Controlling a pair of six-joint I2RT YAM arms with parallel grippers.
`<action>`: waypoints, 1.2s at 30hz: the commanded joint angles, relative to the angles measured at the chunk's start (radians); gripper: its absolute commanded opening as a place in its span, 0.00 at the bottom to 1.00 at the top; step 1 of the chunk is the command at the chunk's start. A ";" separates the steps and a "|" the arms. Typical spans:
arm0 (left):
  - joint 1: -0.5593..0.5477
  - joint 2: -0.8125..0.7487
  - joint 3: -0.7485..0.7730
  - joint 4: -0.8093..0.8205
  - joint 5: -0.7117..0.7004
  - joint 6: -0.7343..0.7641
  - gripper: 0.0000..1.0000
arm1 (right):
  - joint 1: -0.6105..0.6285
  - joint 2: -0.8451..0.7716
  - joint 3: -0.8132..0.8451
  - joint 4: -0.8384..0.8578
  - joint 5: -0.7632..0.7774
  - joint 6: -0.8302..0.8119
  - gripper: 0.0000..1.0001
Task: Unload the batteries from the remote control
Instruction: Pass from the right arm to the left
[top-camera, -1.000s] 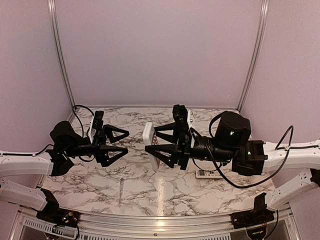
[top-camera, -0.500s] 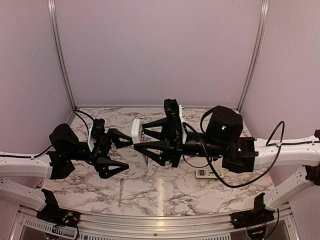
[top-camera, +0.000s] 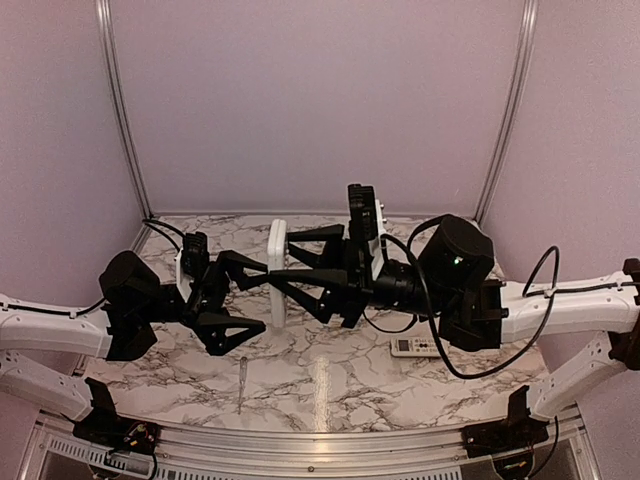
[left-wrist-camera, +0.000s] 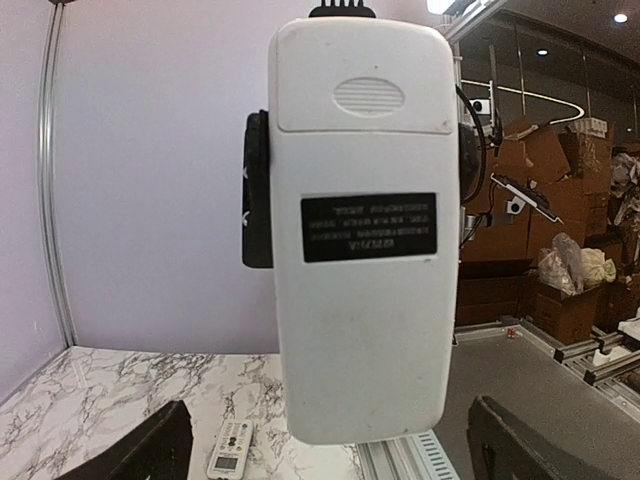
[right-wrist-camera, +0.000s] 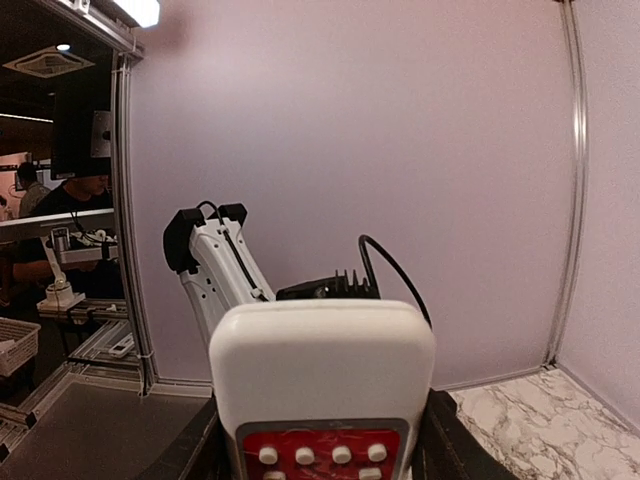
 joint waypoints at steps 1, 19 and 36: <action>-0.010 0.039 0.026 0.136 -0.044 -0.063 0.99 | -0.005 0.016 -0.033 0.171 0.023 0.044 0.36; -0.035 0.157 0.087 0.224 -0.068 -0.127 0.77 | -0.004 0.088 -0.104 0.411 0.070 0.081 0.36; -0.035 0.078 0.066 -0.100 -0.183 0.076 0.34 | -0.006 -0.129 -0.178 -0.042 0.376 0.125 0.99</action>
